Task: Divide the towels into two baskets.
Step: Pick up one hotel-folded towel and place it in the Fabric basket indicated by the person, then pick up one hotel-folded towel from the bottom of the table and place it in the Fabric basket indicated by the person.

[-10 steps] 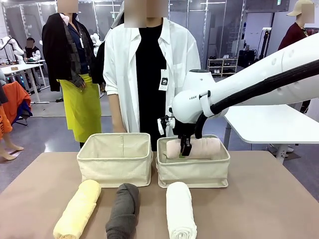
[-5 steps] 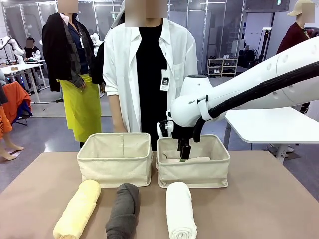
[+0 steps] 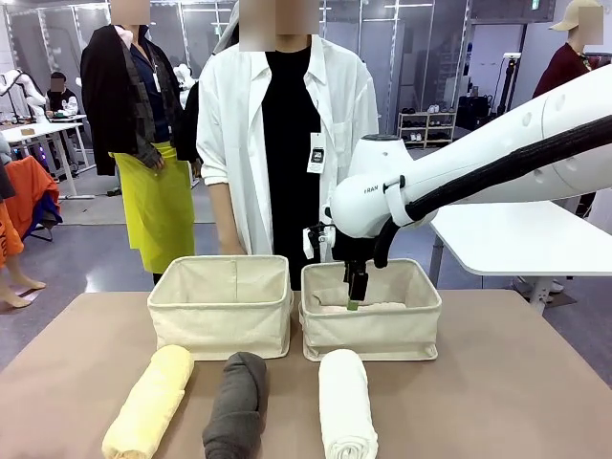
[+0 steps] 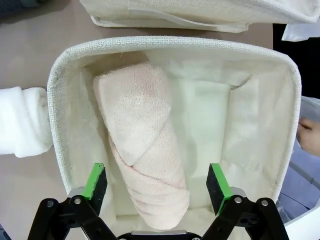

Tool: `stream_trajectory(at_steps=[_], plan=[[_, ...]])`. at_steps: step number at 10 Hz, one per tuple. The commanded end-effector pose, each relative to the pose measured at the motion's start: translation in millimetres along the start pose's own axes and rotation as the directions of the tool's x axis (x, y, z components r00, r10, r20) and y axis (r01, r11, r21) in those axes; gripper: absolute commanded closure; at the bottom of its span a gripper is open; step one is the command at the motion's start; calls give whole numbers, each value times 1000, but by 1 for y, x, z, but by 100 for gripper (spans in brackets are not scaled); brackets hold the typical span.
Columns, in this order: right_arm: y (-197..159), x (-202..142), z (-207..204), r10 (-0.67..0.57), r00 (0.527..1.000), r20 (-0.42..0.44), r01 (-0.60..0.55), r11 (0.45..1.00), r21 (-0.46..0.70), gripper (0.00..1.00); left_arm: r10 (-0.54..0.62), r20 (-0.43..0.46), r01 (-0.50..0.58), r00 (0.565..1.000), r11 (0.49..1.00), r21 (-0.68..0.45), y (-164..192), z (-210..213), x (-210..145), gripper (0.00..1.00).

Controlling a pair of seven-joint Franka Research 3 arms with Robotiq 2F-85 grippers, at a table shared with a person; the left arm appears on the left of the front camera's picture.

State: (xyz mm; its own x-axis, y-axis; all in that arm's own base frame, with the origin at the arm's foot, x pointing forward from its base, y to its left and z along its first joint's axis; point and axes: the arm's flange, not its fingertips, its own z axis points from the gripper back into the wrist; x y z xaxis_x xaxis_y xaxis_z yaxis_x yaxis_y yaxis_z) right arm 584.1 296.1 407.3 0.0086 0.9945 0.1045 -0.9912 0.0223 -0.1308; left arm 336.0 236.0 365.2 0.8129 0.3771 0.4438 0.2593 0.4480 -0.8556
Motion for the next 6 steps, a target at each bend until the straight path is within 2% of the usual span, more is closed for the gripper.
stream_trajectory(at_steps=[1, 6], plan=[[-1, 1, -1, 9, 1000, 1, -9, 1000, -1, 0, -2, 7, 2, 1000, 1000, -3, -1, 2, 0, 0], [-1, 1, -1, 9, 1000, 1, -9, 1000, -1, 0, -2, 7, 2, 1000, 1000, -3, -1, 2, 0, 0]])
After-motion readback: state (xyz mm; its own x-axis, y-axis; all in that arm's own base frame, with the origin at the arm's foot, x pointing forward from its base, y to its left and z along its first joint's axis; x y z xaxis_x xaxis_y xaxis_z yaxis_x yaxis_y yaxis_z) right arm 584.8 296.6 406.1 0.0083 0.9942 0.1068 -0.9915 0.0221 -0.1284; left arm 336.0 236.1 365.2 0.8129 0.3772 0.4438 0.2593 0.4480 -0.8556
